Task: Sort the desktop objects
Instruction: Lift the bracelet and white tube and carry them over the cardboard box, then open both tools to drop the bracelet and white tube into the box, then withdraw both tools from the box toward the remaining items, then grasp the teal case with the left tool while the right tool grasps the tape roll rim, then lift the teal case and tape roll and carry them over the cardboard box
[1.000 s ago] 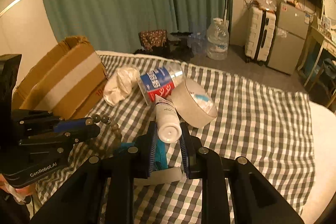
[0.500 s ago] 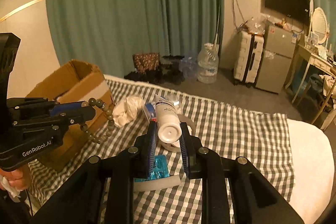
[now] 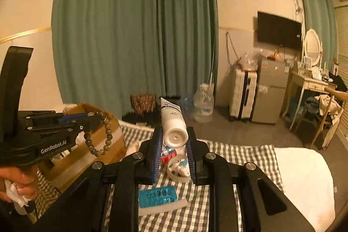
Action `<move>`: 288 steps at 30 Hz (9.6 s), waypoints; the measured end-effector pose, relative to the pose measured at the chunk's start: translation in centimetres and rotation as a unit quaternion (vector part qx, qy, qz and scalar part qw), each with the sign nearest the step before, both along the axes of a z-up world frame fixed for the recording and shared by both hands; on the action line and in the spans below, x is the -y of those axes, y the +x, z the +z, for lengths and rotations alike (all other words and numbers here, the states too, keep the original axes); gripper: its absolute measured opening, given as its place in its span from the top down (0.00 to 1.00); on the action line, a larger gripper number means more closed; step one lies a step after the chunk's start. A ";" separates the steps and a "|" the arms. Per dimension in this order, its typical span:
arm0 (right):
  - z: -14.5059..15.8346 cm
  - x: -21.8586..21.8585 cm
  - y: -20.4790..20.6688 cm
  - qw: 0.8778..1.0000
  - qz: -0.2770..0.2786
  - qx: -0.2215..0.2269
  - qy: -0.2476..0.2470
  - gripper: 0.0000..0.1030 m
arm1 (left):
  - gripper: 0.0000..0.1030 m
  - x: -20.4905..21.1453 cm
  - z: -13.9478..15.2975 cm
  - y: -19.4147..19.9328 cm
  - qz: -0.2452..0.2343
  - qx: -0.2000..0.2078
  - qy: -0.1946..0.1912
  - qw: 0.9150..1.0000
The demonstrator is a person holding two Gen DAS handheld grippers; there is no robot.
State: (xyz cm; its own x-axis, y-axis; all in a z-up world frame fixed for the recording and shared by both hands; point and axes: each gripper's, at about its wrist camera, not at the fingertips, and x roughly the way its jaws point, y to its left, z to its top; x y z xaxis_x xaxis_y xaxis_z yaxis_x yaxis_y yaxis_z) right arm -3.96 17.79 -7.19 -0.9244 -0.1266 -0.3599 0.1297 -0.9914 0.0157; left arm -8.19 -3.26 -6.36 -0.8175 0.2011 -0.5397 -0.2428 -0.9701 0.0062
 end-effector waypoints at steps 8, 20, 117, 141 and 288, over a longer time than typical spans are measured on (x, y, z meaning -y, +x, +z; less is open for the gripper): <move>0.5 0.0 1.5 0.999 -0.015 -0.024 -0.016 0.80 | 0.89 1.4 1.2 0.8 0.007 -0.010 0.002 1.000; 2.3 3.1 1.8 0.999 0.004 -0.043 -0.010 0.80 | 0.89 6.3 2.5 0.5 0.042 -0.015 0.011 0.999; 3.1 12.5 -5.1 0.998 0.032 0.042 0.020 0.47 | 0.16 12.0 2.9 -3.7 0.046 0.021 -0.010 0.999; 8.7 1.0 -4.6 0.993 -0.068 0.050 -0.083 0.02 | 0.00 7.1 4.9 -1.6 0.022 0.003 0.022 1.000; 0.4 -7.3 -8.5 0.991 -0.038 0.103 -0.077 0.97 | 0.93 -2.2 -3.4 -2.9 -0.036 0.019 -0.003 0.999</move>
State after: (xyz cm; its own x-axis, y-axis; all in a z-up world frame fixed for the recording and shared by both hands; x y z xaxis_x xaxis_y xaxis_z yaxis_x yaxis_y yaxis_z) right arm -12.48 25.07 -6.80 -0.8427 -0.1282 -0.5230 0.0336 -0.9819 0.1866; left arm -11.06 -1.10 -9.73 -0.7798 0.2548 -0.5718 -0.3115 -0.9503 0.0013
